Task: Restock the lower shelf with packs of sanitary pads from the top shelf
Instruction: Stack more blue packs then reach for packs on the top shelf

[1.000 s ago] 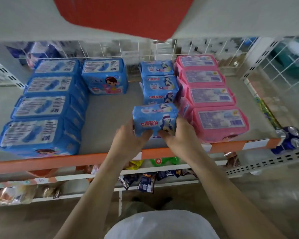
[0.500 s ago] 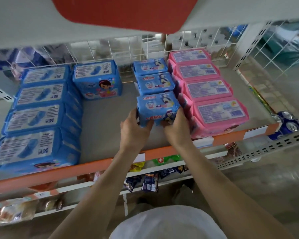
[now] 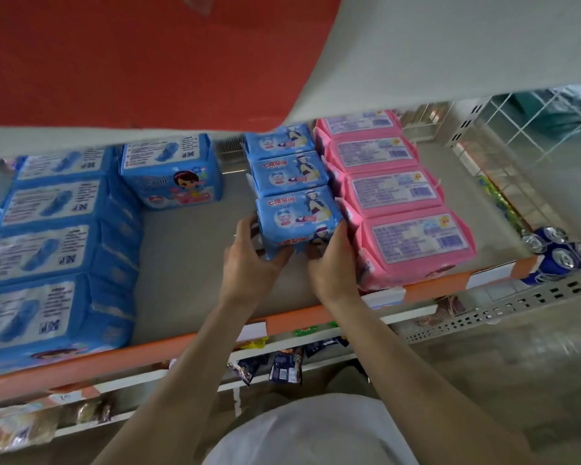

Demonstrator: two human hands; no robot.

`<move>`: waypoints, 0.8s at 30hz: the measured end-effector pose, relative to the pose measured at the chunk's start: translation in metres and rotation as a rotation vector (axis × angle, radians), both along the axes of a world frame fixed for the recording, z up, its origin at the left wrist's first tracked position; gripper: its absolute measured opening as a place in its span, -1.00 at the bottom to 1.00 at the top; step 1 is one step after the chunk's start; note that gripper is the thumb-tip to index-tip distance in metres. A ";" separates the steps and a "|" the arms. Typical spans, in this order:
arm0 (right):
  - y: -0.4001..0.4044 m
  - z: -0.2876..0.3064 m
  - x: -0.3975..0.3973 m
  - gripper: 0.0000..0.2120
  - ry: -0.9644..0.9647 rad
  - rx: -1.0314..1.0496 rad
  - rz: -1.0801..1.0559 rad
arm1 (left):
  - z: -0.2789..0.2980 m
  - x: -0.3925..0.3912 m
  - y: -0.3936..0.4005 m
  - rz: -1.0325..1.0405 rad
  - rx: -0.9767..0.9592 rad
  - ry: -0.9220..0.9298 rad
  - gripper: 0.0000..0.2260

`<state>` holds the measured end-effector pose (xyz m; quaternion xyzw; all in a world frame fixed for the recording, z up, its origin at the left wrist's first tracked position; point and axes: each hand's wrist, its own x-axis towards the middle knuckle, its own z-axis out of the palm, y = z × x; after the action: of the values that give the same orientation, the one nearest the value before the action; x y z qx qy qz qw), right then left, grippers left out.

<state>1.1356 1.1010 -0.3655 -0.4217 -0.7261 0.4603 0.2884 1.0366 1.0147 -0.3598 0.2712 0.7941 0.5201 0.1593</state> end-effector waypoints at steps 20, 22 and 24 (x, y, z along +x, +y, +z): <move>-0.025 0.015 0.012 -0.19 -0.053 -0.080 0.010 | 0.004 0.004 0.012 -0.018 -0.044 0.073 -0.53; -0.026 0.017 0.010 -0.16 -0.057 -0.088 0.005 | 0.003 0.003 0.013 -0.014 -0.048 0.074 -0.54; -0.026 0.018 0.008 -0.14 -0.070 -0.076 0.003 | 0.002 0.001 0.015 -0.011 -0.041 0.094 -0.55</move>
<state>1.1433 1.0751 -0.3478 -0.4472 -0.7181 0.4730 0.2461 1.0371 1.0295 -0.3579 0.2962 0.8098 0.4894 0.1302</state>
